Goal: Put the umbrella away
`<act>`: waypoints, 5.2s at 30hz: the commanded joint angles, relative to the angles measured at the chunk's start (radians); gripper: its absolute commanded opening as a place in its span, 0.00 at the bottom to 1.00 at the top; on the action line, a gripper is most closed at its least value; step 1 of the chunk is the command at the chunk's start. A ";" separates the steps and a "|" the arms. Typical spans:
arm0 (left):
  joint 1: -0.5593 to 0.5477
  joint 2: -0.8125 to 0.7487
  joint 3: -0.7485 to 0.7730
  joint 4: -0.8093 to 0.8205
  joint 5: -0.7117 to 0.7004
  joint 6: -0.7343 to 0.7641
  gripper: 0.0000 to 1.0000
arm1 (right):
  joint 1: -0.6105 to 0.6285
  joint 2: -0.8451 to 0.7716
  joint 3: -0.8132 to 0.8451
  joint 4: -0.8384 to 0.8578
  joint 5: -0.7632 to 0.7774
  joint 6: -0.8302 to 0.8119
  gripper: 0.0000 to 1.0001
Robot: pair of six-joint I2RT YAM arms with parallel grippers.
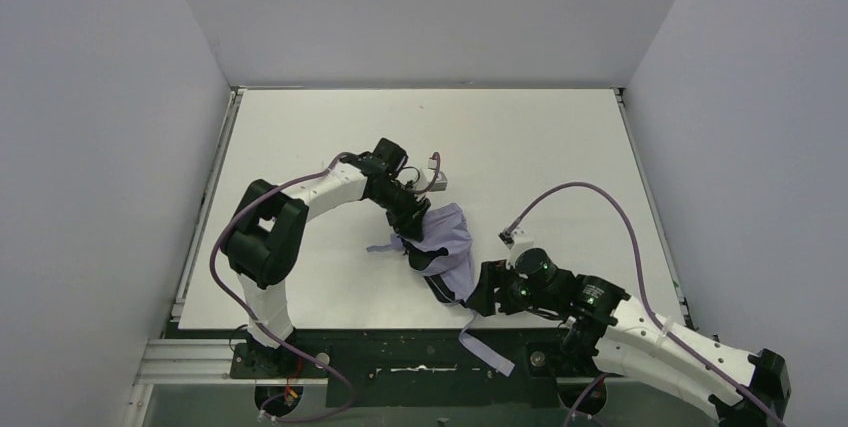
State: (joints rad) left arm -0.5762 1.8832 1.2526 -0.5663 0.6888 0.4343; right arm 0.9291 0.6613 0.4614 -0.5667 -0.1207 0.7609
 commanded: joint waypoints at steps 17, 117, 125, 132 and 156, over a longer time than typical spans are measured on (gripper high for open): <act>0.011 -0.006 0.069 -0.009 -0.042 0.031 0.00 | -0.001 0.171 -0.235 0.680 -0.299 0.094 0.37; -0.515 -0.164 -0.749 1.358 -1.007 0.610 0.00 | -0.557 1.257 0.768 -0.207 -0.806 -0.979 0.92; -0.483 -0.179 -0.728 1.338 -1.022 0.558 0.00 | -0.533 1.281 0.720 -0.200 -0.762 -0.956 0.57; -0.444 -0.272 -0.659 1.180 -1.015 0.422 0.00 | -0.522 1.264 0.735 -0.169 -0.723 -0.929 0.26; -0.281 -1.064 -0.719 0.690 -0.785 -0.135 0.53 | -0.258 0.959 0.493 0.320 -0.051 -1.170 0.18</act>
State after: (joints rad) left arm -0.9394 0.8894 0.5426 0.2153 -0.1715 0.4507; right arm 0.6167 1.6569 0.9916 -0.3595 -0.4377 -0.2123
